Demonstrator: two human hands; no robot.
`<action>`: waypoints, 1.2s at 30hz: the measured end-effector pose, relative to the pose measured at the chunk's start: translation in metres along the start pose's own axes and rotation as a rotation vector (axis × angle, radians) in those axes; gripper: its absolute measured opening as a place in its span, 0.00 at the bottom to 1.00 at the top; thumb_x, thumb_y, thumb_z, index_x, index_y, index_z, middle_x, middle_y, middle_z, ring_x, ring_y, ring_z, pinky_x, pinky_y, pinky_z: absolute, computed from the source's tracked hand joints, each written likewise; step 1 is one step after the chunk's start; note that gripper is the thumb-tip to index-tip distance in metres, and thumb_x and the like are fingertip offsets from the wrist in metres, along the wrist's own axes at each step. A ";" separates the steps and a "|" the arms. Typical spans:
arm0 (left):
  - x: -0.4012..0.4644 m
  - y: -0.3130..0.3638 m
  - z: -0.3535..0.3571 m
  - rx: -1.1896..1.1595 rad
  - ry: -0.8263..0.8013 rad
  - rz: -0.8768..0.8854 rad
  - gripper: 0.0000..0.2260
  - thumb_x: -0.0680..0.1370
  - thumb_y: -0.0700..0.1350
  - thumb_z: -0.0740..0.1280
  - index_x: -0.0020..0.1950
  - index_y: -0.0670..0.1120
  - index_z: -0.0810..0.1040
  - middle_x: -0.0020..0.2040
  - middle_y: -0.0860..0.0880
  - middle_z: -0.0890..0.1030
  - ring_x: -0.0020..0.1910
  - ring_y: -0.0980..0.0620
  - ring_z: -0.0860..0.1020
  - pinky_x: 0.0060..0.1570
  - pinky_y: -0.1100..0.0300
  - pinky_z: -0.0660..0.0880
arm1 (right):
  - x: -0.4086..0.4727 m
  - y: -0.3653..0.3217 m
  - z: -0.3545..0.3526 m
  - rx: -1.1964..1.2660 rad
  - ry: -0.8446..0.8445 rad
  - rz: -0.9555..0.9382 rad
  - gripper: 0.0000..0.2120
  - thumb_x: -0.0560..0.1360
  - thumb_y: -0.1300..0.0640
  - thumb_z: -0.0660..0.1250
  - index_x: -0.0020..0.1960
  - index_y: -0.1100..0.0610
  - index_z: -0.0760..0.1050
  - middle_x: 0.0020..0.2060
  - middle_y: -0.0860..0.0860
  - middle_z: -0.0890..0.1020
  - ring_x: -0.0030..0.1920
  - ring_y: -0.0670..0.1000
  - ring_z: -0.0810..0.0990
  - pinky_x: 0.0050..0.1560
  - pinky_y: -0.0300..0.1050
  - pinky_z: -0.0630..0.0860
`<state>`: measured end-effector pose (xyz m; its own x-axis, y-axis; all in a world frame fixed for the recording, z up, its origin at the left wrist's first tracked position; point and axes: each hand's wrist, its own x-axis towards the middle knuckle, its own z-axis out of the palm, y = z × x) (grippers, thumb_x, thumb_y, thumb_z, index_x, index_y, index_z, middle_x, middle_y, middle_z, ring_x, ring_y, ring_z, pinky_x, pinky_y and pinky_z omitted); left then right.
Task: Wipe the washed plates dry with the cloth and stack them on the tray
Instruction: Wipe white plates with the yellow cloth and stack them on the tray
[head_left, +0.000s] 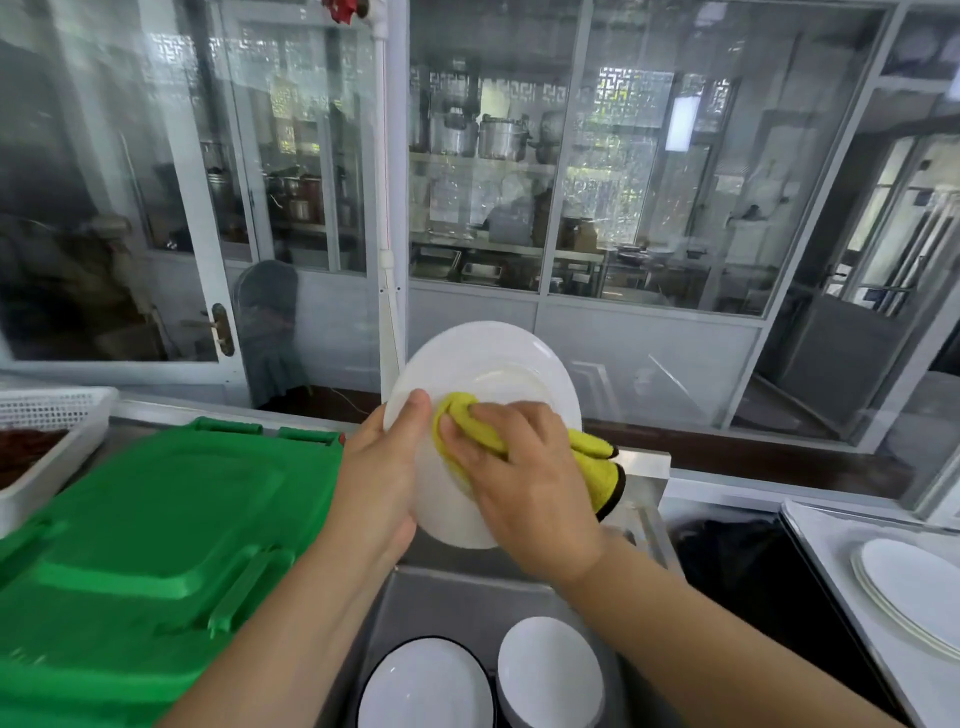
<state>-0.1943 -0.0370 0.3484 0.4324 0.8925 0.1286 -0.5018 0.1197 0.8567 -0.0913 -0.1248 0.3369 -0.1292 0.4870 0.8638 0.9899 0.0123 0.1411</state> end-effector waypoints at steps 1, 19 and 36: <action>0.002 0.001 -0.006 -0.002 0.001 -0.011 0.06 0.78 0.47 0.66 0.47 0.47 0.81 0.42 0.46 0.85 0.39 0.49 0.84 0.36 0.55 0.81 | -0.006 -0.003 0.005 -0.011 -0.009 -0.035 0.15 0.74 0.60 0.67 0.60 0.55 0.80 0.54 0.55 0.81 0.47 0.59 0.77 0.46 0.54 0.75; 0.001 -0.041 -0.018 0.248 -0.274 -0.039 0.05 0.74 0.53 0.68 0.47 0.59 0.84 0.43 0.52 0.86 0.43 0.52 0.84 0.41 0.59 0.78 | 0.005 0.014 0.007 -0.038 -0.044 0.253 0.14 0.78 0.56 0.62 0.60 0.55 0.80 0.56 0.54 0.80 0.50 0.61 0.75 0.49 0.58 0.71; -0.014 -0.073 0.090 -0.052 -0.210 -0.099 0.10 0.78 0.47 0.67 0.40 0.55 0.85 0.43 0.55 0.86 0.42 0.57 0.83 0.39 0.63 0.78 | -0.120 0.087 -0.060 0.089 0.072 1.089 0.21 0.80 0.47 0.53 0.72 0.36 0.58 0.52 0.39 0.70 0.50 0.28 0.69 0.46 0.22 0.66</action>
<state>-0.0964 -0.0970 0.3293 0.6253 0.7656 0.1512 -0.4846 0.2291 0.8442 0.0067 -0.2348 0.2751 0.8176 0.2233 0.5307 0.5757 -0.3294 -0.7484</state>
